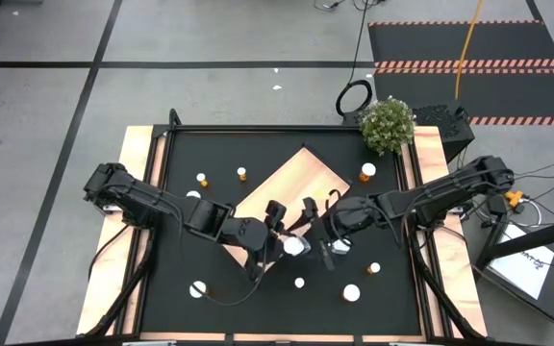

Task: Pick and place medicine bottles onto shelf by color
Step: Put the white pill bottle on the shelf

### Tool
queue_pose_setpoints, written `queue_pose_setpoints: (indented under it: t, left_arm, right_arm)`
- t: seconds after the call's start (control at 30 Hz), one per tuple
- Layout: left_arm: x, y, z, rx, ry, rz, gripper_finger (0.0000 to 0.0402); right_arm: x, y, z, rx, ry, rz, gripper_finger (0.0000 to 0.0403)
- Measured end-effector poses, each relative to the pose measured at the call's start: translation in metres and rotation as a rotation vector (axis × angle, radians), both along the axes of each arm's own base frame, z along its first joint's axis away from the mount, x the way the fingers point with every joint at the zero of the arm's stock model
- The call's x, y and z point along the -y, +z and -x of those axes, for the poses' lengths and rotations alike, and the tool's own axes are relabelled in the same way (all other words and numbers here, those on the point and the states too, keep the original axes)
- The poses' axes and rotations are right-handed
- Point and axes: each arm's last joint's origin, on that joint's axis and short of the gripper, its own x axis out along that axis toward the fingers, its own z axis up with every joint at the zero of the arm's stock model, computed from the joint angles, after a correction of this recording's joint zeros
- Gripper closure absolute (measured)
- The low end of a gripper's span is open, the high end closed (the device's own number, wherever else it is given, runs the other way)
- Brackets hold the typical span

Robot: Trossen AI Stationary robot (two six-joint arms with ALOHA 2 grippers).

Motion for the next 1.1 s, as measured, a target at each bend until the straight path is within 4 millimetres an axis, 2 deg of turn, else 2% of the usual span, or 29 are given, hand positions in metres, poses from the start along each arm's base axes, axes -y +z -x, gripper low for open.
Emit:
queue_pose_setpoints:
  t: [0.27, 0.53, 0.73, 0.87, 1.1]
  left_arm:
    - [-0.009, -0.002, -0.001, 0.008, 0.212, 0.025, 0.0230]
    - [-0.015, -0.002, -0.002, 0.044, 0.371, 0.096, 0.0230]
    - [-0.022, -0.001, -0.004, 0.072, 0.482, 0.190, 0.0230]
    - [-0.029, -0.001, -0.006, 0.087, 0.561, 0.285, 0.0230]
    - [-0.032, -0.001, -0.006, 0.093, 0.587, 0.326, 0.0230]
  right_arm:
    - [-0.005, 0.013, 0.014, 0.050, -0.222, 0.121, 0.0061]
    - [-0.012, 0.019, 0.029, 0.032, -0.274, 0.159, 0.0061]
    - [-0.014, 0.018, 0.032, 0.018, -0.338, 0.200, 0.0062]
    - [-0.013, 0.015, 0.032, 0.001, -0.356, 0.214, 0.0070]
    - [-0.007, 0.012, 0.031, -0.031, -0.401, 0.239, 0.0108]
